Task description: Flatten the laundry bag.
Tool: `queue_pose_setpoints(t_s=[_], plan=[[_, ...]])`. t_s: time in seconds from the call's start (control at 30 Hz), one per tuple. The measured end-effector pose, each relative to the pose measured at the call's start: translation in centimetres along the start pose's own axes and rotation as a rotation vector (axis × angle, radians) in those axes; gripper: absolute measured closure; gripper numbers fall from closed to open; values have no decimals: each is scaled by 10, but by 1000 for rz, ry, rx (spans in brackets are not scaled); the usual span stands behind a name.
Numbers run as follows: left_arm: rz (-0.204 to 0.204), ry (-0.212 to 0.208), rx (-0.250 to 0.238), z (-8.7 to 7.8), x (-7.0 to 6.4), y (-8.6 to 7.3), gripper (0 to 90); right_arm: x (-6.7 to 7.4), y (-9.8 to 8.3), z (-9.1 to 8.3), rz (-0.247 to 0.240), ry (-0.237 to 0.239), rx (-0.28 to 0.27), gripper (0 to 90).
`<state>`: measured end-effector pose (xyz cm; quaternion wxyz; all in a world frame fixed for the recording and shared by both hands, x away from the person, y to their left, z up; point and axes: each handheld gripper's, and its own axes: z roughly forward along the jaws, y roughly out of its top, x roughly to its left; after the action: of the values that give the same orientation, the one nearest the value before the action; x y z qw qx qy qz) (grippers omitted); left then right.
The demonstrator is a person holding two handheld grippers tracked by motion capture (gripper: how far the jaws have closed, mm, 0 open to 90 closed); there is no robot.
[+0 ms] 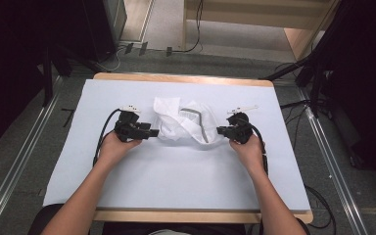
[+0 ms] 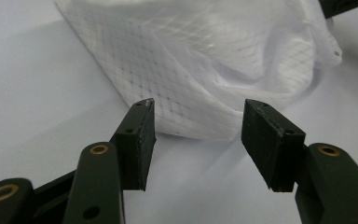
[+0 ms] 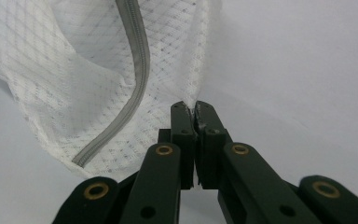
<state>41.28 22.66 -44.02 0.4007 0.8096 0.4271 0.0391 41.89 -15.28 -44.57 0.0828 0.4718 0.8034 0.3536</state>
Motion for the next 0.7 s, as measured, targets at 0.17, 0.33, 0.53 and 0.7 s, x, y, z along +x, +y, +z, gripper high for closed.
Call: queue_pose_setpoints(t_s=[0.17, 0.33, 0.53, 0.7], plan=[[6, -10, 11, 13, 0, 4, 467, -5, -8, 0, 16, 4, 13, 886], [31, -20, 25, 22, -5, 8, 468, -4, -10, 2, 9, -3, 26, 882], [77, -4, 83, 40, -13, 6, 558, -3, -14, 5, 8, -7, 33, 874], [97, 6, 74, 42, -14, 4, 752, -3, -15, 4, 9, -8, 34, 870]])
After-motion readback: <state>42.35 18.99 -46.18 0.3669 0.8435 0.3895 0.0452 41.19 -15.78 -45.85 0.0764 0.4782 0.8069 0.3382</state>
